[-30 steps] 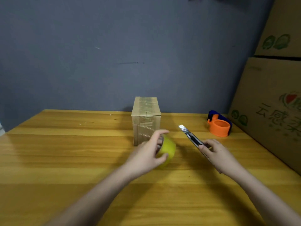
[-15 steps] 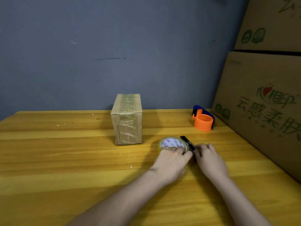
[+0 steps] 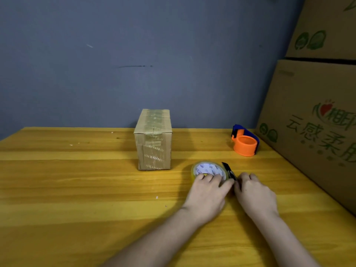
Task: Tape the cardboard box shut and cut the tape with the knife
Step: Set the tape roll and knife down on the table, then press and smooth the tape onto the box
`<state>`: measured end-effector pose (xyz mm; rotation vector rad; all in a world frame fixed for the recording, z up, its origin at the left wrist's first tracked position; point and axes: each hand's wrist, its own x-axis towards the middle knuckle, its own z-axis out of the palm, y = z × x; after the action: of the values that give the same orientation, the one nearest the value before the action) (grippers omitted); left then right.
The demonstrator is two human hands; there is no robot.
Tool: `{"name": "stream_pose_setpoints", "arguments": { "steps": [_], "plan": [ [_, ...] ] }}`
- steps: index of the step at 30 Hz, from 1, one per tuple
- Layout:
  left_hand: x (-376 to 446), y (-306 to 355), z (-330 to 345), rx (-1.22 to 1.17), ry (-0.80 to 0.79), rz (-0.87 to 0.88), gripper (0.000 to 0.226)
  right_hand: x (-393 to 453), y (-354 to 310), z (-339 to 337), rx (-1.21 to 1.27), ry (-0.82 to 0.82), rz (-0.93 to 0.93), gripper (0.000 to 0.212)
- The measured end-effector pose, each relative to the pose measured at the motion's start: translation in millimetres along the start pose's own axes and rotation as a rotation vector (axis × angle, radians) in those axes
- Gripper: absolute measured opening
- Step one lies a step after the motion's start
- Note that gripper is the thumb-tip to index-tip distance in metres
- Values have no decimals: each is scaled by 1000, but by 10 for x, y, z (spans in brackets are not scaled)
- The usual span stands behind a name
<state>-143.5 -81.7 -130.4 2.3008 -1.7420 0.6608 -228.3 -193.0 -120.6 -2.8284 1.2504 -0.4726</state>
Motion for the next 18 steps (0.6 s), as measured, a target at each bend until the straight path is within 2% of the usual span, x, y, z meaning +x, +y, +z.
{"name": "stream_pose_setpoints", "arguments": {
  "steps": [2,3,6,8,11,13,16,18],
  "plan": [
    [-48,-17,-35,-57,44,-26,51,2,5,-47,48,-10,27,35],
    [-80,-43,-67,-87,79,-36,49,9,10,-85,89,34,33,34],
    [-199,-219,-256,-117,183,-57,36,18,-63,-261,326,308,-74,16],
    [-282,-423,-411,-94,258,-68,26,32,-260,-360,511,340,-140,13],
    [-390,-802,-604,-52,370,-132,20,70,-713,-392,721,195,-230,24],
    [-443,-1049,-713,-53,431,-220,21,81,-1072,-418,882,5,-254,31],
    [-481,-1372,-846,-108,488,-405,28,50,-1547,-467,1211,-396,-142,30],
    [-467,-1556,-902,-194,473,-496,36,14,-1747,-449,1310,-552,-31,31]
  ]
}}
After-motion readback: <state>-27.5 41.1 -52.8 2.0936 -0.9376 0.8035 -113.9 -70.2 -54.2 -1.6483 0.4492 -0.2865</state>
